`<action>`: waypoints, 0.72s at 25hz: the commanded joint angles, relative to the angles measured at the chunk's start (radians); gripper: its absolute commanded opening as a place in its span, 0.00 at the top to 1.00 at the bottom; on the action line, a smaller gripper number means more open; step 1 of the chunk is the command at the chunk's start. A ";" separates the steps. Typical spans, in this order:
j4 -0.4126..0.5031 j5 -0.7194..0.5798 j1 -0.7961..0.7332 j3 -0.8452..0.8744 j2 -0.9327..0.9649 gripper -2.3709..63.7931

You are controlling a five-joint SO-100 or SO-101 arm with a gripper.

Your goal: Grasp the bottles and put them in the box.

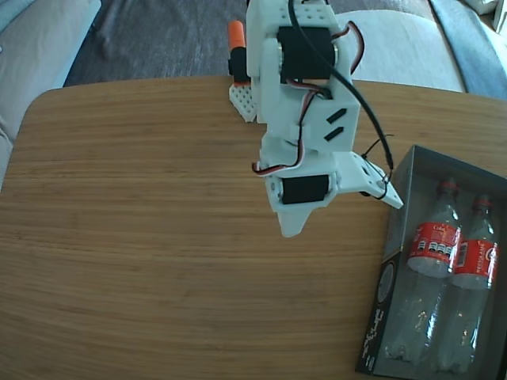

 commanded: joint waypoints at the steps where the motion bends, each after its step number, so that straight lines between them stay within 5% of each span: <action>1: -0.049 0.000 0.014 0.052 0.109 0.96; 6: -0.199 -0.006 0.021 0.264 0.265 0.97; 18: -0.233 0.005 0.048 0.511 0.471 0.97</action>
